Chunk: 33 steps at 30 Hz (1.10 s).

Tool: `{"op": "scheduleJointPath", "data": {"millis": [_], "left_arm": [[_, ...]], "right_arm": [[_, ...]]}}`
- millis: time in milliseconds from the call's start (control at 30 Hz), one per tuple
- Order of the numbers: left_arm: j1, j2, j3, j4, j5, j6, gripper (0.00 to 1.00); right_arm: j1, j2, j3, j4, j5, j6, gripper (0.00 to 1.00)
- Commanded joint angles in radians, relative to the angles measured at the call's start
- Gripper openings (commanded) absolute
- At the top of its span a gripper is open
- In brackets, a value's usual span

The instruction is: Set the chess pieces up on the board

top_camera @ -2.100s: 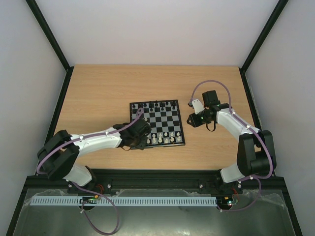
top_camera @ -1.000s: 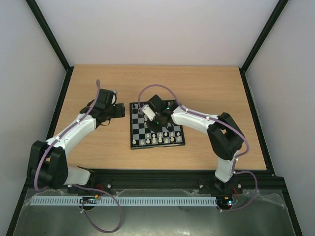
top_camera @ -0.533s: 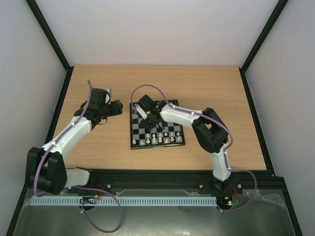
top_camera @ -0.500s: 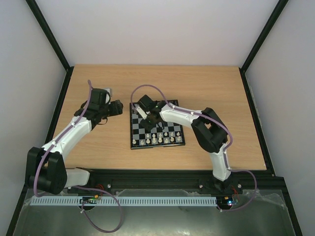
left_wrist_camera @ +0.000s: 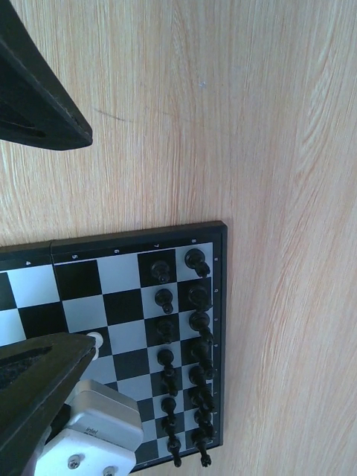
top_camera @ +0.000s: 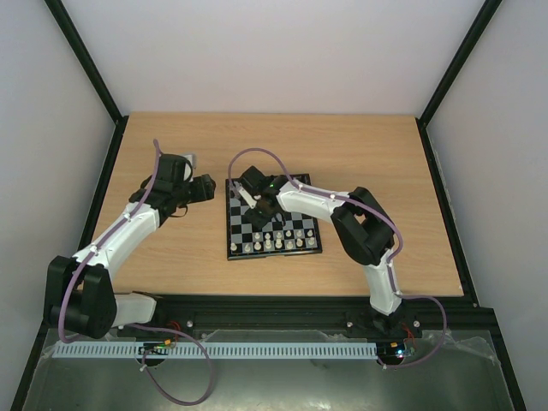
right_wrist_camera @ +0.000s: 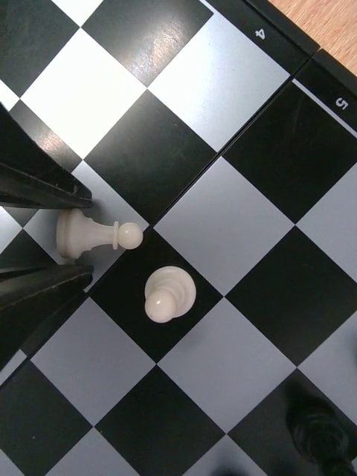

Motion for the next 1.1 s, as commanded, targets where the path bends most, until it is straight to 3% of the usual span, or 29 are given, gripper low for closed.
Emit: {"op": "scheduleJointPath", "data": {"millis": [0,333,500,700,900,1067], "left_arm": [[0.005,-0.013,-0.012,0.017,0.019,-0.001,0.69],[0.005,-0.010,-0.015,0.019,0.033,0.001,0.69],[0.005,0.006,-0.020,0.033,0.083,-0.005,0.70],[0.005,0.063,-0.042,0.132,0.357,-0.082,0.69],[0.002,0.109,-0.121,0.378,0.683,-0.264,0.59],[-0.012,0.125,-0.146,0.454,0.797,-0.323,0.52]], "right_arm": [[0.000,0.030,0.018,-0.065,-0.003,0.012,0.22],[-0.003,0.042,0.015,-0.054,-0.024,0.002,0.17],[-0.012,-0.049,-0.037,-0.017,-0.048,-0.020,0.15],[-0.026,-0.233,-0.193,0.088,-0.165,-0.078,0.15],[-0.046,-0.341,-0.284,0.162,-0.246,-0.086,0.15],[-0.052,-0.380,-0.302,0.188,-0.267,-0.081,0.16]]}}
